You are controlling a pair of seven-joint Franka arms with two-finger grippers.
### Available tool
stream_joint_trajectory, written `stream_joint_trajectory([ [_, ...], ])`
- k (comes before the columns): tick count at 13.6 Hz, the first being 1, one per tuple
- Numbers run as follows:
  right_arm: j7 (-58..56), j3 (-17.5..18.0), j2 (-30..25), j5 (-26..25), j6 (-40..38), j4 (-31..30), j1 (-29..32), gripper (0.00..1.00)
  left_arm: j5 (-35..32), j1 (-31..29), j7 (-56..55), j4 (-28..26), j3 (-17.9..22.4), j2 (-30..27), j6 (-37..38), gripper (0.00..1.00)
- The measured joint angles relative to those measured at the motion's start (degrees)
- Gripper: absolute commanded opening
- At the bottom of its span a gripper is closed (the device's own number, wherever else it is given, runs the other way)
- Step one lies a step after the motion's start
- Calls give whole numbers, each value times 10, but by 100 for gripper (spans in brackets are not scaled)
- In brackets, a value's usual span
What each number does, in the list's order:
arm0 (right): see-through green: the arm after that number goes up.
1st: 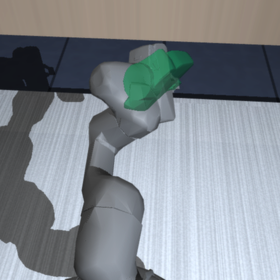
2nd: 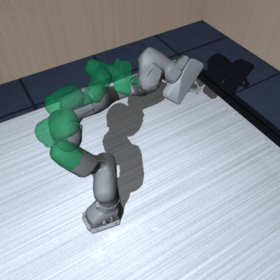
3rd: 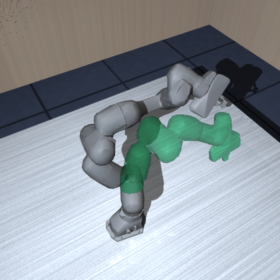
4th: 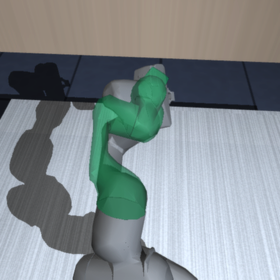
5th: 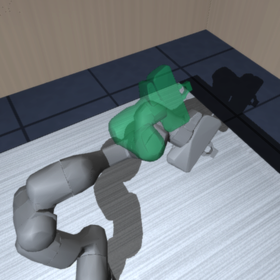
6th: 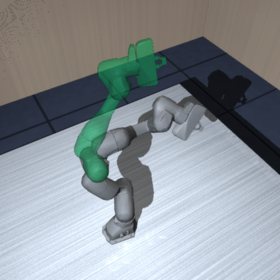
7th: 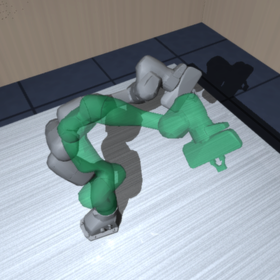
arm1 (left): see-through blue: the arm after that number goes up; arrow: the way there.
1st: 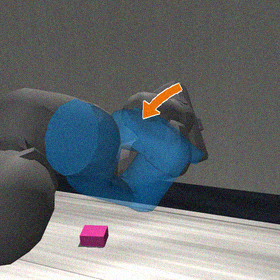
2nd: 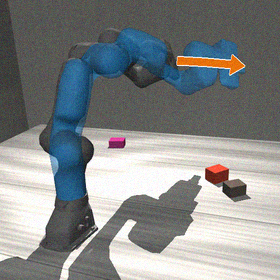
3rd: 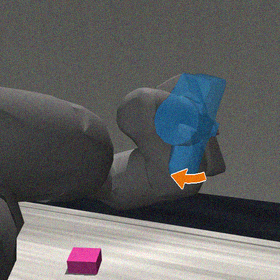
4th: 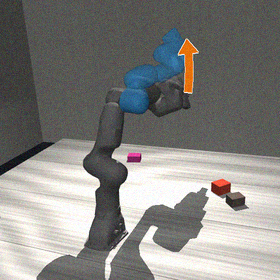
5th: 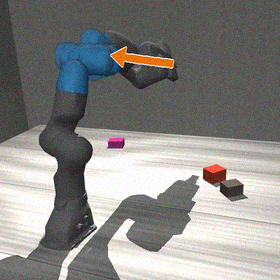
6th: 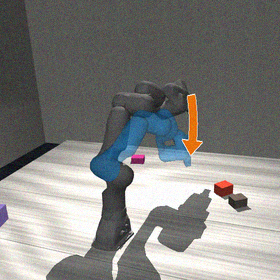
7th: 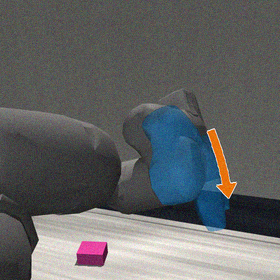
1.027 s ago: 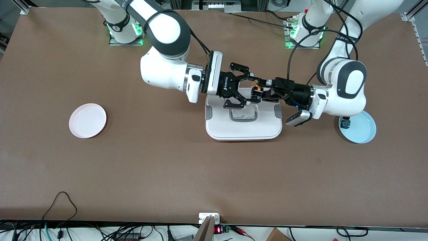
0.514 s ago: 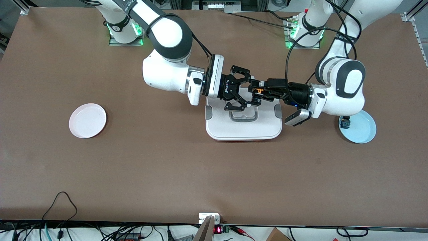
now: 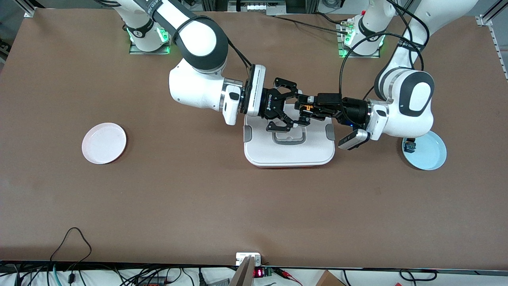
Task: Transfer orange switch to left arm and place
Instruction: 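Grasp the switch with the left gripper above the box, then open the right gripper and withdraw while the left gripper carries the switch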
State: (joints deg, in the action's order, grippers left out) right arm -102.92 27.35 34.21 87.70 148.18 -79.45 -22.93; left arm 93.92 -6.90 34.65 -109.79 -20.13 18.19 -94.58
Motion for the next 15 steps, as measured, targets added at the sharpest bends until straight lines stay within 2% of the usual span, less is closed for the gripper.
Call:
stream_joint_trajectory([
  [4, 0, -5, 0, 0, 0, 1, 9, 100, -2, -14, 4, 2, 3, 0, 0, 5],
  [6, 0, -5, 0, 2, -7, 1, 21, 100, -38, -22, 4, 10, 5, 0, 1, 5],
  [9, 1, -7, 0, 2, -75, 4, 59, 100, -175, -51, 0, 41, 7, 0, 5, 5],
  [12, 1, -11, 0, -4, -180, 6, 118, 100, -382, -80, -4, 79, 8, 0, 19, 5],
  [15, 1, -12, -1, -58, -272, 6, 171, 100, -578, -92, -4, 127, 8, 0, 49, 5],
])
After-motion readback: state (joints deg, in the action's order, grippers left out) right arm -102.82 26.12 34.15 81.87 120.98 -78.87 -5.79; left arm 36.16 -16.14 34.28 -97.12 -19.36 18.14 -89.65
